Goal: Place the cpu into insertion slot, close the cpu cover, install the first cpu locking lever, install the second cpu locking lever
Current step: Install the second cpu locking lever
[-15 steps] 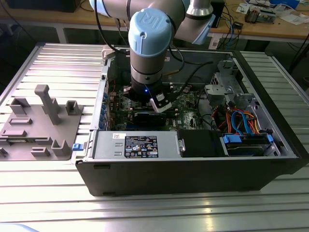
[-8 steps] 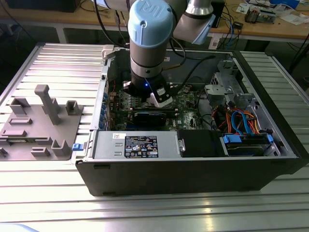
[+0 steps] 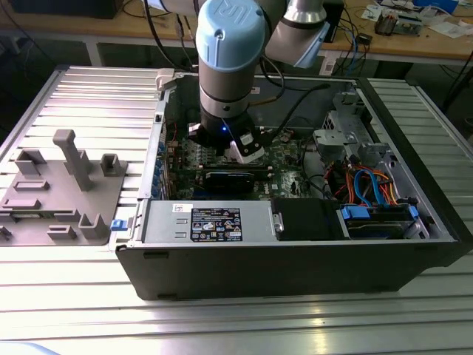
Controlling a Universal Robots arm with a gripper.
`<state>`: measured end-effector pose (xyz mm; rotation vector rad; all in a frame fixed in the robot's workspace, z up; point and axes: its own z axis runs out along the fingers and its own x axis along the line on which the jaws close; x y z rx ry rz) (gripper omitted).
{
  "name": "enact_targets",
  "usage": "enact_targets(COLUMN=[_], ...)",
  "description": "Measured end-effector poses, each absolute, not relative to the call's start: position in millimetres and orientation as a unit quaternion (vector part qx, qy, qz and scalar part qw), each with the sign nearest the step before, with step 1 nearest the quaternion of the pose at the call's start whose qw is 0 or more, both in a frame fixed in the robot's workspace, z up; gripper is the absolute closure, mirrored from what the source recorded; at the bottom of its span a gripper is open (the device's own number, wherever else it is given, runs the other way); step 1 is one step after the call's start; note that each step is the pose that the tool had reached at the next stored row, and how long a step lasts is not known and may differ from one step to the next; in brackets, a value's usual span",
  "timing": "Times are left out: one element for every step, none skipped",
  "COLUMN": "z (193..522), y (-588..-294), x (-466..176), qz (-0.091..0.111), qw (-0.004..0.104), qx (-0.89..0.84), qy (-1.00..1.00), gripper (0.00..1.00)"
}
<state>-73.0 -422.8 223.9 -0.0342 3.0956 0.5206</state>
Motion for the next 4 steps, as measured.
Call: enact_targets(z=[223.9, 223.9, 223.9, 223.9], y=[-422.8, -422.8, -422.8, -422.8], x=[-73.0, -73.0, -73.0, -73.0], qz=[0.166, 0.166, 0.166, 0.166], qw=[0.001, 0.001, 0.001, 0.001], qx=[-0.011, -0.011, -0.011, -0.011], qy=[0.986, 0.986, 0.986, 0.986], gripper=[0.89, 0.89, 0.89, 0.89])
